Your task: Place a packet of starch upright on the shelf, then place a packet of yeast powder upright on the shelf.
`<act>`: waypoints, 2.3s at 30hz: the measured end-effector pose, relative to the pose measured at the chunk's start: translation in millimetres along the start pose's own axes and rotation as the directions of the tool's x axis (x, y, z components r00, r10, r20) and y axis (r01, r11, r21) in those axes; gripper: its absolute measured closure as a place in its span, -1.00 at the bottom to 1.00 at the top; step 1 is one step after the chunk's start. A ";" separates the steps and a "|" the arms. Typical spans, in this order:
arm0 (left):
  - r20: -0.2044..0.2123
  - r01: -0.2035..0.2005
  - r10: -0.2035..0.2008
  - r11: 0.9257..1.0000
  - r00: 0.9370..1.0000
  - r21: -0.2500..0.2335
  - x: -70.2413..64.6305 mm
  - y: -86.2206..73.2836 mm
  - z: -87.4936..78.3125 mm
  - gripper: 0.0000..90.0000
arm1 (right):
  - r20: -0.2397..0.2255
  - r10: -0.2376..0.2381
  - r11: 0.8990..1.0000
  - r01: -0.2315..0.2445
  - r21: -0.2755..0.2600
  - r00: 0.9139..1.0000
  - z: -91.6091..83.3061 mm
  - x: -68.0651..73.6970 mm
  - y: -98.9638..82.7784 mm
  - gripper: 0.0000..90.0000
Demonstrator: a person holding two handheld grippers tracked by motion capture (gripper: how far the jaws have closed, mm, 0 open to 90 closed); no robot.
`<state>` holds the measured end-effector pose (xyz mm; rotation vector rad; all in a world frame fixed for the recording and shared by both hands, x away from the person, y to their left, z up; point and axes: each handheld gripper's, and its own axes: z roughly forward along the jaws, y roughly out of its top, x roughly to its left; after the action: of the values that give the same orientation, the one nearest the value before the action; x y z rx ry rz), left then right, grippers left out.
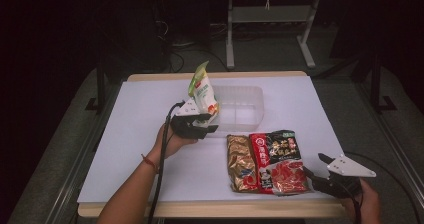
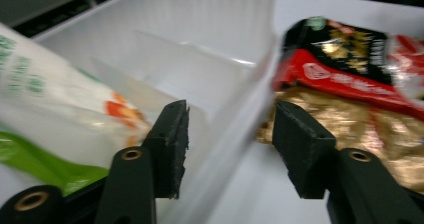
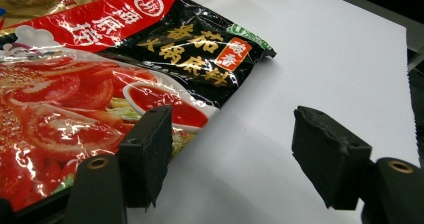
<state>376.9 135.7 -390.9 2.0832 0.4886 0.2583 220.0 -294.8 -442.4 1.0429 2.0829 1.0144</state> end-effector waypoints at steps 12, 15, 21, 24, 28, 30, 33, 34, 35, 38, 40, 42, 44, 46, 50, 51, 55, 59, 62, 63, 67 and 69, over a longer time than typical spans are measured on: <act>0.085 0.121 -0.132 0.985 0.988 0.121 -25.0 -18.2 42.5 -0.30 | -0.014 -0.019 1.000 0.019 0.010 1.000 7.1 2.0 3.4 -0.29; 0.106 0.177 -0.189 0.977 0.976 0.116 -21.3 -19.6 52.8 -0.36 | -0.008 -0.018 1.000 0.018 0.009 1.000 5.7 1.8 2.7 -0.29; 0.083 0.258 -0.272 0.955 0.959 0.146 -12.6 -22.6 73.0 -0.36 | -0.004 -0.011 1.000 0.011 0.008 1.000 2.8 2.4 0.8 -0.29; 0.067 0.290 -0.304 0.944 0.950 0.157 -11.0 -25.7 79.2 -0.44 | -0.008 -0.010 1.000 0.010 0.007 1.000 1.7 2.9 0.5 -0.29; 0.095 0.319 -0.334 0.937 0.938 0.145 -9.9 -24.2 84.1 -0.45 | -0.016 -0.012 1.000 0.012 0.011 1.000 4.4 3.9 1.4 -0.29; 0.119 0.335 -0.352 0.932 0.928 0.138 -10.6 -23.7 87.2 -0.45 | -0.016 -0.012 1.000 0.012 0.010 1.000 4.6 4.0 1.5 -0.29; 0.153 0.309 -0.329 0.940 0.932 0.142 -16.7 -21.3 92.9 -0.44 | -0.018 -0.016 1.000 0.016 0.008 1.000 4.4 4.5 2.3 -0.29; 0.154 0.310 -0.330 0.940 0.931 0.143 -18.6 -20.1 94.8 -0.45 | -0.019 -0.016 1.000 0.016 0.007 1.000 4.3 4.6 2.3 -0.29; 0.169 0.306 -0.329 0.940 0.929 0.147 -20.8 -18.8 97.2 -0.45 | -0.021 -0.016 1.000 0.016 0.007 1.000 4.5 4.5 2.3 -0.29; 0.179 0.284 -0.309 0.946 0.934 0.155 -26.2 -15.8 101.7 -0.47 | -0.024 -0.014 1.000 0.014 0.005 1.000 6.3 3.5 2.6 -0.29; 0.177 0.261 -0.287 0.952 0.941 0.158 -29.6 -14.7 102.6 -0.45 | -0.029 -0.011 1.000 0.012 0.008 1.000 7.2 3.4 3.1 -0.29; 0.227 0.278 -0.307 0.948 0.924 0.153 -28.9 -16.7 102.1 -0.05 | -0.030 -0.013 1.000 0.013 0.007 0.999 7.7 3.6 3.7 -0.29; 0.219 0.306 -0.325 0.945 0.920 0.117 -26.2 -18.3 98.1 0.22 | -0.030 -0.013 1.000 0.013 0.007 0.999 8.7 3.5 4.1 -0.29; 0.226 0.326 -0.341 0.940 0.913 0.101 -24.3 -20.4 95.8 0.61 | -0.032 -0.010 1.000 0.010 0.008 0.999 10.0 2.9 4.0 -0.29; 0.207 0.310 -0.316 0.949 0.926 0.058 -26.2 -21.4 89.9 0.81 | -0.029 -0.014 1.000 0.014 0.005 0.999 9.2 3.1 4.1 -0.29; 0.191 0.303 -0.306 0.952 0.933 0.048 -27.9 -20.7 88.8 0.86 | -0.028 -0.014 1.000 0.015 0.004 0.999 8.9 3.1 4.1 -0.29; 0.156 0.279 -0.274 0.960 0.949 -0.009 -31.5 -13.9 78.0 0.88 | -0.026 -0.020 1.000 0.020 0.001 0.999 9.2 2.1 4.4 -0.29; 0.148 0.257 -0.243 0.963 0.959 -0.083 -32.7 -3.6 57.1 0.88 | -0.024 -0.025 1.000 0.025 -0.004 0.999 8.7 1.7 5.6 -0.29; 0.148 0.225 -0.205 0.966 0.967 -0.128 -33.9 3.0 43.7 0.89 | -0.024 -0.021 1.000 0.021 -0.003 0.999 10.1 0.7 5.8 -0.29; 0.136 0.204 -0.184 0.968 0.973 -0.147 -35.5 5.9 38.8 0.89 | -0.025 -0.019 1.000 0.019 0.000 1.000 10.5 0.7 5.5 -0.30; 0.131 0.187 -0.164 0.963 0.978 -0.194 -37.1 14.6 27.5 0.90 | -0.024 -0.026 1.000 0.026 0.005 0.999 8.3 2.2 3.7 -0.30; 0.135 0.188 -0.161 0.958 0.978 -0.217 -38.8 17.6 22.9 0.90 | -0.016 -0.026 1.000 0.026 0.001 1.000 5.9 1.5 2.9 -0.30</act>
<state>354.7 92.9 -387.8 1.8069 0.5430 0.0834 224.8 -290.2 -443.4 1.0086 2.1045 1.0123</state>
